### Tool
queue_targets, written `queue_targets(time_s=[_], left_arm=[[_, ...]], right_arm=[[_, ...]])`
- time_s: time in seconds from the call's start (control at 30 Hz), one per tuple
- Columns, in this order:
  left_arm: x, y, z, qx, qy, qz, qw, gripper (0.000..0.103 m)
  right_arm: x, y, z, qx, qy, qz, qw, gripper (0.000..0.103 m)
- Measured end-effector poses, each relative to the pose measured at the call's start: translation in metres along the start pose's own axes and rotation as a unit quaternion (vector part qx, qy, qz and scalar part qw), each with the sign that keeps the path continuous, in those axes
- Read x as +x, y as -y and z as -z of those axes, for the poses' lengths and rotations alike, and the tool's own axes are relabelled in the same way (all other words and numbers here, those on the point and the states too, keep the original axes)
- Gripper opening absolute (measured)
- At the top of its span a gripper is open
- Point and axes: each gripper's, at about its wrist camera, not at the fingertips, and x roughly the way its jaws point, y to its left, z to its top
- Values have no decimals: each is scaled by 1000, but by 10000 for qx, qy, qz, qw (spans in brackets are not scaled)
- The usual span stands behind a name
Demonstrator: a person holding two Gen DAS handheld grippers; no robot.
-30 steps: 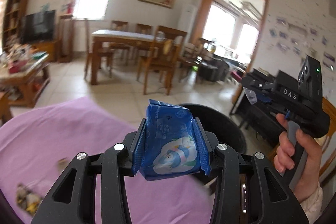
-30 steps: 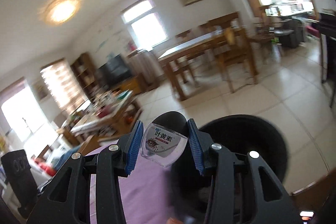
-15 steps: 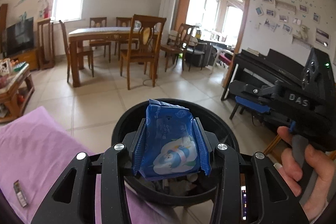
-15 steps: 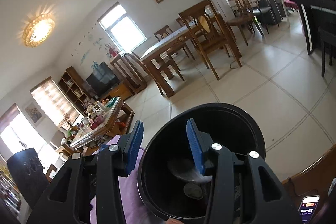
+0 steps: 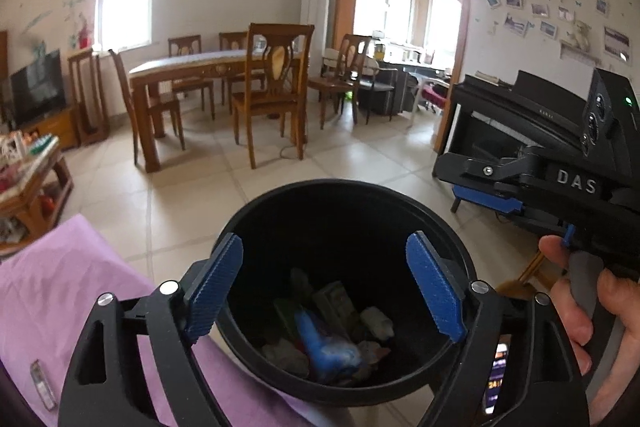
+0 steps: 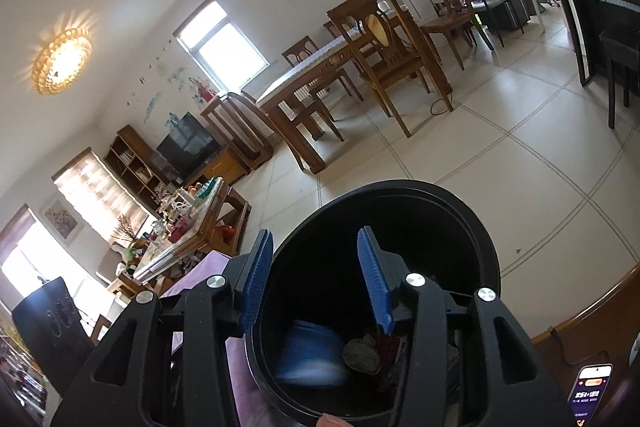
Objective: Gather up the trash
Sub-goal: 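Grasp the coin battery card with the left tool while the right tool grasps the battery pack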
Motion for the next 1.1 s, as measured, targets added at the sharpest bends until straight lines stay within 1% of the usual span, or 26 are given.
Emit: queue_targets(time_s=[0.03,0.07,0.13,0.2,0.27,0.33,0.37,0.4,0.47,0.53,0.57,0.63,0.67,0.73,0.77,0.83,0.87,0.9,0.93,0.97,1.0,1.03,1.1], left_arm=[[-1,-1,0,14,11,-15,10000,85],[-5,-2,1,16,28,-24,10000,87],[-12,-7,2,-3,74,-39,10000,88],[-23,-11,6,-43,87,-44,9999,88],[-38,-21,12,-105,91,-70,9999,88],[-52,-35,24,-213,59,-177,9996,89],[-61,-44,31,-288,24,-253,9993,92],[-69,-56,34,-357,-21,-324,9988,95],[-90,-79,50,-517,-118,-511,9973,95],[-112,-103,67,-632,-242,-719,9951,96],[-127,-120,78,-664,-326,-919,9930,97],[-151,-147,95,-691,-480,-1314,9877,97],[-166,-165,107,-712,-593,-1588,9829,97],[-186,-192,123,-828,-794,-1985,9734,98],[-196,-212,133,-960,-982,-2177,9663,98],[-205,-239,148,-1143,-1278,-2367,9563,98],[-208,-256,160,-1279,-1460,-2468,9494,98],[-209,-270,168,-1419,-1619,-2513,9437,98],[-210,-281,174,-1545,-1716,-2509,9401,98],[-212,-288,179,-1625,-1767,-2493,9382,98],[-212,-298,183,-1761,-1854,-2440,9355,98],[-213,-308,186,-1937,-1887,-2332,9341,98],[-212,-316,189,-2069,-1850,-2214,9349,98]], right_arm=[[0,1,0,14,-7,2,10000,51],[-1,3,0,26,-11,-5,10000,59],[-1,0,0,32,-13,-4,10000,67],[0,-2,1,10,-19,-6,10000,71],[2,-6,4,-50,-51,-37,10000,80],[6,-16,8,-211,-153,-63,9996,85],[9,-21,11,-286,-219,-81,9993,88],[13,-29,14,-386,-313,-123,9987,90],[22,-46,24,-631,-514,-190,9965,92],[37,-72,40,-1023,-836,-265,9909,92],[45,-85,50,-1205,-1003,-327,9871,92],[60,-117,76,-1604,-1387,-549,9757,92],[67,-134,90,-1816,-1547,-631,9691,92],[78,-163,118,-2234,-1830,-781,9542,92],[83,-178,130,-2418,-1971,-857,9462,92],[96,-212,157,-2875,-2244,-965,9261,92],[100,-227,166,-3047,-2309,-985,9188,92],[105,-240,176,-3228,-2372,-1012,9107,92],[110,-248,180,-3343,-2418,-1017,9052,92],[118,-260,188,-3506,-2486,-988,8975,92],[122,-266,194,-3610,-2532,-952,8925,92],[130,-275,203,-3763,-2605,-887,8847,91],[146,-286,219,-3950,-2743,-751,8735,91]])
